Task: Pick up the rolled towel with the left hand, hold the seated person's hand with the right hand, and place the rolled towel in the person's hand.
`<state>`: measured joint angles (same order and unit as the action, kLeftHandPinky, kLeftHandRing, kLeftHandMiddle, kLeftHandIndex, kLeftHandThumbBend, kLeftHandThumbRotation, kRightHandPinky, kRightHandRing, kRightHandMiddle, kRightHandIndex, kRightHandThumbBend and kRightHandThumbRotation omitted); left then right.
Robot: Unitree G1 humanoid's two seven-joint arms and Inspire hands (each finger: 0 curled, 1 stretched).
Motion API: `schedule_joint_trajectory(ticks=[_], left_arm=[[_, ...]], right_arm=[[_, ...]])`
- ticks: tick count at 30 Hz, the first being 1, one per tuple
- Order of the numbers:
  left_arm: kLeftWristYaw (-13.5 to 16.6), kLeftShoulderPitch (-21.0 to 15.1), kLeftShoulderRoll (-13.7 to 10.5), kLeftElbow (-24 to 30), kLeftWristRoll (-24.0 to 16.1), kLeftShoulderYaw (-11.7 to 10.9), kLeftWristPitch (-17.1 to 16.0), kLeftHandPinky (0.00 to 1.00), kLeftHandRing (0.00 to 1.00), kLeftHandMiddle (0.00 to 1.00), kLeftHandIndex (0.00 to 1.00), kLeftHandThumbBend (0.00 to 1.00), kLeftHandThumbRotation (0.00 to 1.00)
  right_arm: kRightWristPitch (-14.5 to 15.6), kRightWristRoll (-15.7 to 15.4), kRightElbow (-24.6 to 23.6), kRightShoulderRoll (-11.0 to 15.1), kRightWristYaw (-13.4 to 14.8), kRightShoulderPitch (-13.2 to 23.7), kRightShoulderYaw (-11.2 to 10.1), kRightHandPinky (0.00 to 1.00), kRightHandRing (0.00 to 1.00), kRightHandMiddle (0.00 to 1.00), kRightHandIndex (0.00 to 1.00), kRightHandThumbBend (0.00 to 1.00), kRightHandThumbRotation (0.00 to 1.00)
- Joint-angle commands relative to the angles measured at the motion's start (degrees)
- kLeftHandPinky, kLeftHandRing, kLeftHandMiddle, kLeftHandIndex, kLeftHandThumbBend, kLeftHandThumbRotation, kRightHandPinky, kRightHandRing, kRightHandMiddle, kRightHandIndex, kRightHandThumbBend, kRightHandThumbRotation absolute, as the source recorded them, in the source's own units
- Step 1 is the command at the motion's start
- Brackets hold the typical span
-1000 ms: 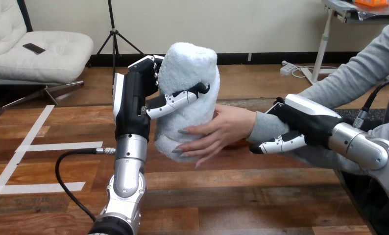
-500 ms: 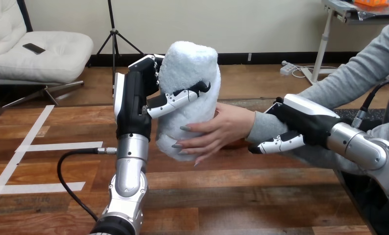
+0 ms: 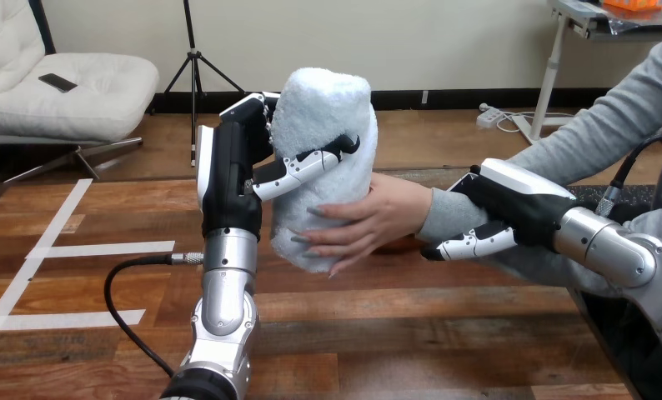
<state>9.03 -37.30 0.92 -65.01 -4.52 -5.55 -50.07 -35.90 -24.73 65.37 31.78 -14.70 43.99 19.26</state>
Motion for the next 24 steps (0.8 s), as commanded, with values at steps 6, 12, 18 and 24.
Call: schedule_joint_trajectory(ticks=[6,12,18,24], left_arm=[[0.0,-6.8,0.7,0.3,0.5,0.0,-1.8,0.33,0.37,0.4,0.41,0.61,0.0],[0.2,-6.9,0.9,0.3,0.3,0.2,-1.6,0.33,0.37,0.4,0.41,0.61,0.0],[0.0,-7.0,1.3,0.1,0.7,0.1,-1.6,0.33,0.37,0.4,0.41,0.62,0.0],[0.6,-7.1,1.3,0.0,0.1,0.4,-1.6,0.33,0.37,0.4,0.41,0.62,0.0]], right_arm=[[-1.6,0.9,-3.7,-2.8,-0.1,4.4,-0.8,0.27,0.31,0.36,0.38,0.66,0.45],[-1.7,0.9,-3.6,-2.8,0.0,4.5,-0.8,0.28,0.31,0.36,0.38,0.66,0.44],[-1.6,0.9,-3.7,-2.8,-0.1,4.5,-0.8,0.27,0.3,0.36,0.38,0.66,0.43],[-1.6,0.7,-3.6,-2.9,0.1,4.5,-0.7,0.27,0.3,0.36,0.38,0.65,0.43]])
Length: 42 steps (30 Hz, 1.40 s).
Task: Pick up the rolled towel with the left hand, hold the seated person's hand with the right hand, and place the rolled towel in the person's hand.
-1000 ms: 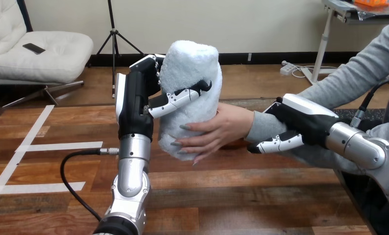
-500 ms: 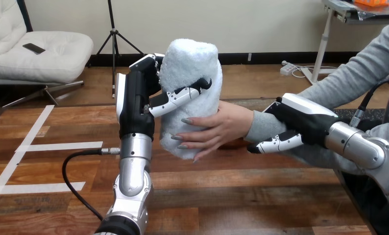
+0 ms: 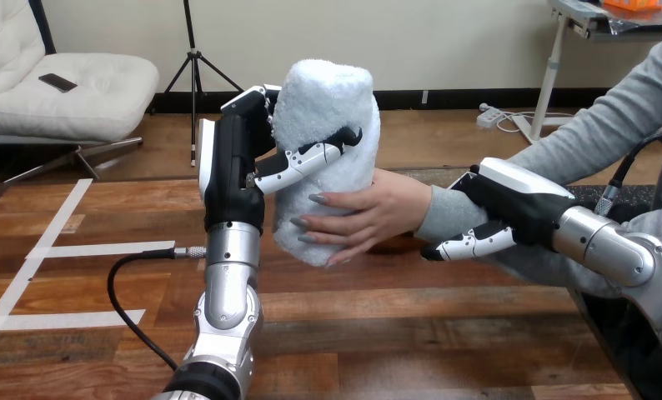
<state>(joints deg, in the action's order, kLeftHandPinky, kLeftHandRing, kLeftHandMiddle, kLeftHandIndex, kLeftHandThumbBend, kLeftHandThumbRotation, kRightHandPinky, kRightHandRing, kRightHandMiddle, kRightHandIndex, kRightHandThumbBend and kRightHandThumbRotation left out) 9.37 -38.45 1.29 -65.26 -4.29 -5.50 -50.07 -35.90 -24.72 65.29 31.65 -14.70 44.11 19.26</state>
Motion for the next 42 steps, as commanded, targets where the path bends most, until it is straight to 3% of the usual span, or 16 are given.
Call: schedule_joint_trajectory(ticks=[1,42], left_arm=[[0.3,-5.9,0.9,0.3,-0.2,0.4,-1.6,0.33,0.37,0.4,0.41,0.63,0.0],[-1.6,-5.0,3.1,0.1,1.4,0.7,-0.8,0.33,0.36,0.4,0.41,0.61,0.0]], right_arm=[[-1.5,0.6,-3.5,-2.8,0.1,4.4,-0.7,0.27,0.3,0.36,0.38,0.65,0.43],[-1.6,0.6,-3.0,-3.2,0.5,4.4,-0.6,0.27,0.3,0.36,0.38,0.63,0.43]])
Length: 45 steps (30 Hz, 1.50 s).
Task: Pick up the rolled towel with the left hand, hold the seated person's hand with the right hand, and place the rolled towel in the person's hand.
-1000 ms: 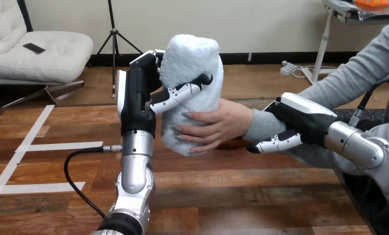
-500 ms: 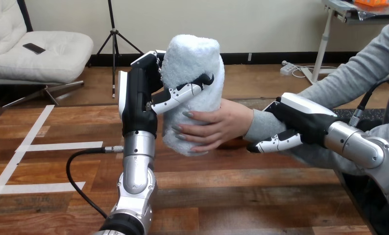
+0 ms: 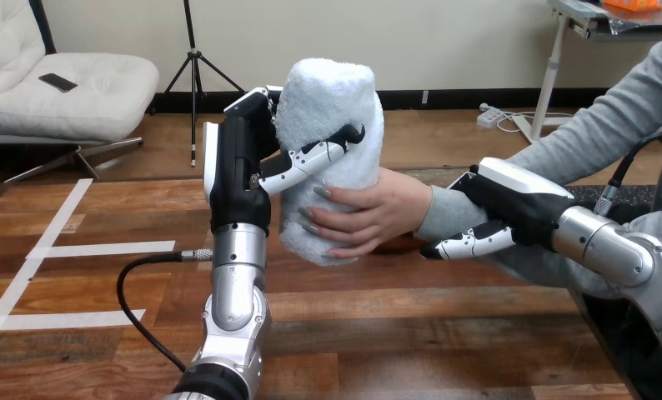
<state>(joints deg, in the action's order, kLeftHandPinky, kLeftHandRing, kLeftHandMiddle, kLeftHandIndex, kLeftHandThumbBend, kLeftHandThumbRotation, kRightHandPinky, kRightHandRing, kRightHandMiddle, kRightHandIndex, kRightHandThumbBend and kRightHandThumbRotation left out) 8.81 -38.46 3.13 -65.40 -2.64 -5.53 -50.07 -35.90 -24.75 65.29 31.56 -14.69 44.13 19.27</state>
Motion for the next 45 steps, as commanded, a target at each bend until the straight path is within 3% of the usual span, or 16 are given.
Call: schedule_joint_trajectory(ticks=[1,22,45], left_arm=[[-1.0,-5.0,1.2,0.2,-0.3,0.7,-0.8,0.33,0.36,0.4,0.41,0.61,0.0],[-0.6,-4.9,0.8,0.4,-1.0,1.1,-0.8,0.32,0.36,0.4,0.41,0.61,0.0],[-1.3,-4.3,0.9,0.7,-0.6,0.9,-1.2,0.32,0.36,0.4,0.41,0.6,0.0]], right_arm=[[-1.7,0.6,-3.0,-3.1,0.5,4.4,-0.7,0.27,0.3,0.36,0.38,0.63,0.43],[-1.6,0.5,-2.7,-2.8,0.7,4.2,-0.7,0.26,0.3,0.36,0.38,0.63,0.41],[-1.7,0.7,-3.0,-2.5,0.5,3.5,-0.7,0.28,0.32,0.37,0.39,0.63,0.44]])
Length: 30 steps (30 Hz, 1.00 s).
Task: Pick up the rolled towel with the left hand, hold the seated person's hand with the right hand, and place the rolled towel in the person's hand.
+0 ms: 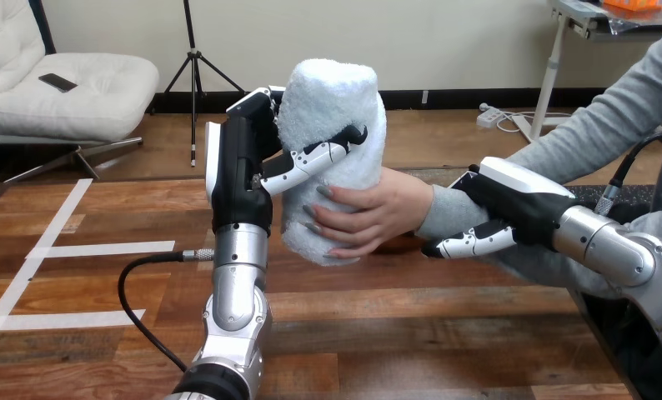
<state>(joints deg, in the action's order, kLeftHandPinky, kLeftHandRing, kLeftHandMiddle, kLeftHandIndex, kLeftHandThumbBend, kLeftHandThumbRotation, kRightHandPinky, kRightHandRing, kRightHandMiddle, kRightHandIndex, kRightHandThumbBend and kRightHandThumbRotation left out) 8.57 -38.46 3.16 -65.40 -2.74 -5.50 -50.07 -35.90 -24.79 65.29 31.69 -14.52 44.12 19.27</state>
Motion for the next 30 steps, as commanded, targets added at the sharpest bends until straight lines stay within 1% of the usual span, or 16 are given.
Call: schedule_joint_trajectory(ticks=[1,6,10,12,13,14,16,18,20,21,22,23,25,30], left_arm=[[-1.1,-4.3,0.9,0.8,-0.5,0.9,-1.2,0.32,0.36,0.4,0.41,0.6,0.0],[-1.4,-4.0,0.9,1.1,-0.3,0.9,-0.6,0.33,0.36,0.41,0.42,0.6,0.0],[-3.4,-3.9,0.7,1.1,0.5,0.8,1.7,0.35,0.4,0.44,0.46,0.63,0.0],[-4.3,-3.9,0.5,0.9,0.6,0.9,2.0,0.39,0.47,0.53,0.54,0.69,0.04],[-4.2,-3.9,0.2,0.9,0.1,1.3,2.4,0.4,0.5,0.55,0.57,0.72,0.05],[-4.0,-3.8,-0.1,1.0,-0.3,1.5,2.6,0.47,0.6,0.64,0.66,0.79,0.14],[-4.0,-3.7,-0.4,1.2,-0.9,1.9,3.3,0.52,0.67,0.7,0.71,0.84,0.2],[-4.1,-3.6,-0.6,1.4,-1.0,1.9,3.8,0.59,0.75,0.77,0.77,0.9,0.3],[-4.2,-3.5,-0.7,1.6,-1.1,1.9,4.4,0.66,0.81,0.82,0.82,0.94,0.38],[-4.2,-3.5,-0.8,1.7,-1.1,1.9,4.5,0.72,0.86,0.86,0.85,0.96,0.45],[-4.3,-3.4,-0.9,1.8,-1.2,2.0,4.8,0.72,0.86,0.86,0.85,0.96,0.45],[-4.4,-3.3,-1.0,1.9,-1.2,2.0,4.9,0.77,0.9,0.9,0.89,0.98,0.53],[-4.5,-3.2,-1.2,2.1,-1.3,2.0,5.1,0.81,0.93,0.92,0.91,0.99,0.57],[-5.1,-3.0,-1.5,2.5,-1.3,2.0,5.6,0.87,0.97,0.96,0.95,1.0,0.68]], right_arm=[[-1.8,0.7,-3.0,-2.6,0.4,3.5,-0.7,0.28,0.32,0.37,0.39,0.63,0.44],[-1.6,0.6,-3.2,-2.6,0.3,3.3,-0.7,0.27,0.31,0.37,0.39,0.64,0.44],[-1.6,0.7,-3.4,-2.6,0.0,3.2,-0.7,0.27,0.31,0.36,0.39,0.64,0.45],[-1.8,0.8,-3.3,-2.6,0.1,3.2,-0.7,0.27,0.31,0.36,0.39,0.64,0.45],[-1.8,0.7,-3.3,-2.6,0.1,3.1,-0.7,0.27,0.31,0.36,0.39,0.64,0.45],[-1.8,0.7,-3.3,-2.6,0.1,3.1,-0.7,0.27,0.31,0.36,0.39,0.64,0.45],[-1.8,0.7,-3.3,-2.6,0.1,3.1,-0.6,0.27,0.31,0.37,0.39,0.64,0.45],[-1.7,0.7,-3.3,-2.6,0.0,3.1,-0.6,0.27,0.31,0.37,0.39,0.64,0.45],[-1.5,0.8,-3.3,-2.6,-0.2,3.1,-0.7,0.28,0.31,0.37,0.39,0.64,0.45],[-1.5,0.9,-3.3,-2.6,-0.2,3.1,-0.7,0.28,0.32,0.37,0.39,0.64,0.45],[-1.6,1.0,-3.3,-2.6,-0.3,3.0,-0.8,0.28,0.32,0.37,0.39,0.64,0.45],[-1.7,1.0,-3.3,-2.6,-0.4,3.0,-0.8,0.28,0.32,0.37,0.39,0.64,0.45],[-1.7,1.1,-3.2,-2.6,-0.4,2.9,-0.8,0.28,0.32,0.37,0.39,0.64,0.45],[-1.7,1.1,-3.4,-2.6,-0.4,2.9,-0.8,0.28,0.32,0.37,0.4,0.64,0.46]])
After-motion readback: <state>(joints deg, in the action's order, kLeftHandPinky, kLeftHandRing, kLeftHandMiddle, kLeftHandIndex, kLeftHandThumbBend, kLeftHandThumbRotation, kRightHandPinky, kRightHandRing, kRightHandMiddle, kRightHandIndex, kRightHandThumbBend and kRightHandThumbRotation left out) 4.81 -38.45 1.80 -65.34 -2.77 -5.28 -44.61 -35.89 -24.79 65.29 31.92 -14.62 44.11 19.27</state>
